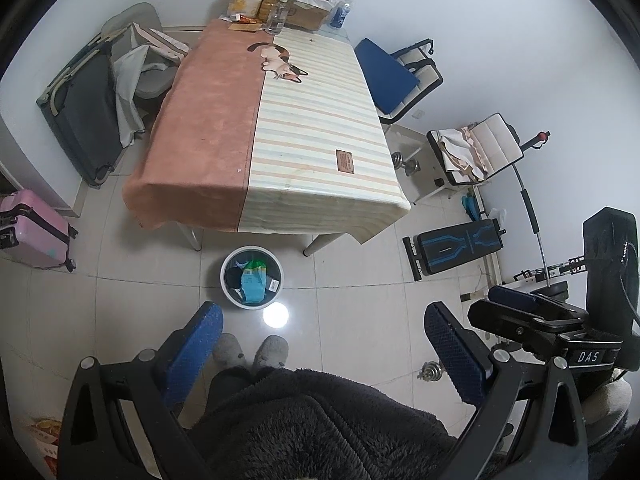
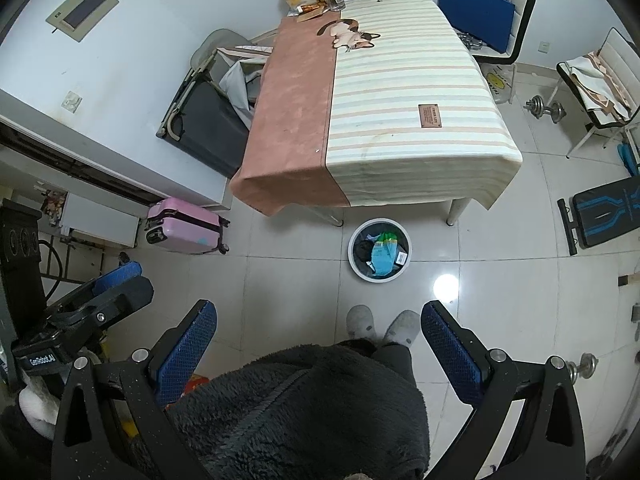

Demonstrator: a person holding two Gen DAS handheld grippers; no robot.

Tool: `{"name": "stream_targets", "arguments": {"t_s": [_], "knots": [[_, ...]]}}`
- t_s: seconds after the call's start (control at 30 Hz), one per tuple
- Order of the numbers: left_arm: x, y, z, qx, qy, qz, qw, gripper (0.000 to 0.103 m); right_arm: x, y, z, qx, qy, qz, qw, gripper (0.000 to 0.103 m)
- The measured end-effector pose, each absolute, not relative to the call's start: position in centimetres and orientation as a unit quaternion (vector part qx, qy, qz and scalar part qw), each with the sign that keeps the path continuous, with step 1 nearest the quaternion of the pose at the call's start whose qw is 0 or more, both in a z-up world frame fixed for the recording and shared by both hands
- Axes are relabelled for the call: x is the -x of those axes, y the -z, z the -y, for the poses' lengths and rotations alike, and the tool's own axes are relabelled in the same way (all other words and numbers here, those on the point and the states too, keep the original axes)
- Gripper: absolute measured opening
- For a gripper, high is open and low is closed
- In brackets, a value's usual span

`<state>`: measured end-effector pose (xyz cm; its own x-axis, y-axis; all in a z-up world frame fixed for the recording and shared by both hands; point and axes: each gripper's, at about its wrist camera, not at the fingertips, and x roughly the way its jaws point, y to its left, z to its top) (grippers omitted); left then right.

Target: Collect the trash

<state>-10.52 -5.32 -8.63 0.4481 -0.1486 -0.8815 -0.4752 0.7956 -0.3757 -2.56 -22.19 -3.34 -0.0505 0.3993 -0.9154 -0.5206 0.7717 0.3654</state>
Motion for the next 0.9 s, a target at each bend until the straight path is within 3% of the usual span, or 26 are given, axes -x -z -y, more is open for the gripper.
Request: {"name": "stream_targets", "arguments": {"t_s": [0.9], "knots": [[9.3,7.9,5.5,0.293,-0.101,-0.518,0.797,0.103,1.8,2.1,22.0,0.045,-0.32,-0.641,0.696,0.103]]}}
